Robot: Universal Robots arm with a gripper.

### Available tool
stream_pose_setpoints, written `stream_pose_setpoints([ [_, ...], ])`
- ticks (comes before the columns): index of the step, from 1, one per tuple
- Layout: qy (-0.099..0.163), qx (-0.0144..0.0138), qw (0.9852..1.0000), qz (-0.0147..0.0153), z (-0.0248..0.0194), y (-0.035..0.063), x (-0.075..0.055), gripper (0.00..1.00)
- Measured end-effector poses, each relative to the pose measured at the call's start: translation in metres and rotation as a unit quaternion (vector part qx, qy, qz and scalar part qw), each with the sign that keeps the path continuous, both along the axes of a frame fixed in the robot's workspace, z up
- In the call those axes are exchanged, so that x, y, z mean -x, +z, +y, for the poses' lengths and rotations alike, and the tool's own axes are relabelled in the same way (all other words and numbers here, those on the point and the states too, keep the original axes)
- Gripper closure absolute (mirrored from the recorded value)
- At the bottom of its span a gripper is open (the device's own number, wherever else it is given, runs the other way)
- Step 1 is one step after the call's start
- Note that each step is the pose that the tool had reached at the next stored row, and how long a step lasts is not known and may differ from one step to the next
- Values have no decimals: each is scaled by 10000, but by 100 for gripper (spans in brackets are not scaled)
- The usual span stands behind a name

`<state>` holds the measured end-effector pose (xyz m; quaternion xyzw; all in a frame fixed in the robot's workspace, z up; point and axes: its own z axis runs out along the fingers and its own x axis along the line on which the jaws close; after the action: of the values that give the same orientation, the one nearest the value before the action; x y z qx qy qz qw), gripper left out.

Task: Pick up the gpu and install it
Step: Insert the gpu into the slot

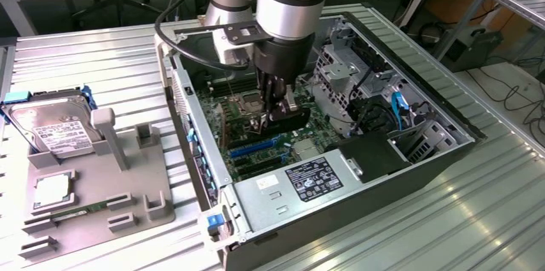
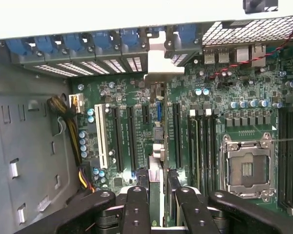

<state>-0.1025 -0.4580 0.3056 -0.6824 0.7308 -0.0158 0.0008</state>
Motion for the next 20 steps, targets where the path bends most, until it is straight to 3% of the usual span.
stream_pose_setpoints([
  [11,-14,0,10000,0,10,-111,138,74],
  [20,-13,0,10000,0,10,-189,171,74],
])
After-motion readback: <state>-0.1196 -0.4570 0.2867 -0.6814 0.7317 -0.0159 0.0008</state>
